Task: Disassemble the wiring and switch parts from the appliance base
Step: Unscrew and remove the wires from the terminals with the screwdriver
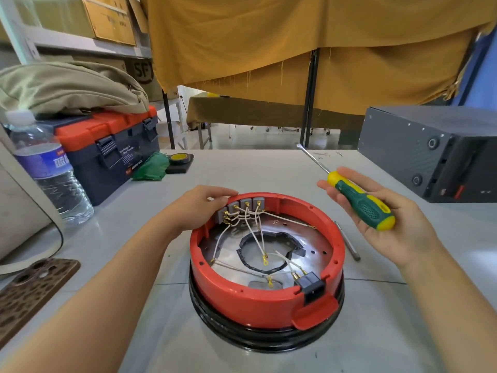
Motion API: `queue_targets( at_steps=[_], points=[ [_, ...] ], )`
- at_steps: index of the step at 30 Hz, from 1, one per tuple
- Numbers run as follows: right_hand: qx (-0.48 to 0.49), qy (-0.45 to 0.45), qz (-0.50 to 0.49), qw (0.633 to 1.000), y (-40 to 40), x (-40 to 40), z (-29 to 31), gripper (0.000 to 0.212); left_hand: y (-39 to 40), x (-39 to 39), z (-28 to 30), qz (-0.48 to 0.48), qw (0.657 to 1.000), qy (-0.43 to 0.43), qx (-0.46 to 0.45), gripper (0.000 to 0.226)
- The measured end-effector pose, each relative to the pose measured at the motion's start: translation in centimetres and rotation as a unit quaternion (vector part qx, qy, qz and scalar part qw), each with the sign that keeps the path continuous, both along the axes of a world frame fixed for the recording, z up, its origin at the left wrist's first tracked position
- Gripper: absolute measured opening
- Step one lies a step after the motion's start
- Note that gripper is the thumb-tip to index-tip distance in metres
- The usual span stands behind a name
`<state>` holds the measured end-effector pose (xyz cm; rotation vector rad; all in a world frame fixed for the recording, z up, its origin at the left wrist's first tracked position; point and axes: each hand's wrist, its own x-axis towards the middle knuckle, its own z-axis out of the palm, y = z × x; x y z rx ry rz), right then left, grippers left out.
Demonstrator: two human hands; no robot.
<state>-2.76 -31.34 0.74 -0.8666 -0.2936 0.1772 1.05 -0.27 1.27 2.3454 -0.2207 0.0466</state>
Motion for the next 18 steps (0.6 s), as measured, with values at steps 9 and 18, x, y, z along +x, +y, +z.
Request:
queue_targets(
  at_steps=[9,18],
  points=[
    [0.028,-0.071,0.040,0.996,0.07,-0.27,-0.09,0.073,-0.68,-0.59,-0.96,0.017,0.999,-0.015,-0.045,0.026],
    [-0.015,-0.054,0.002,0.998,0.70,-0.03,-0.43,0.041,-0.56,0.16,-1.00,-0.010,0.999,0.000,-0.031,0.029]
  ],
)
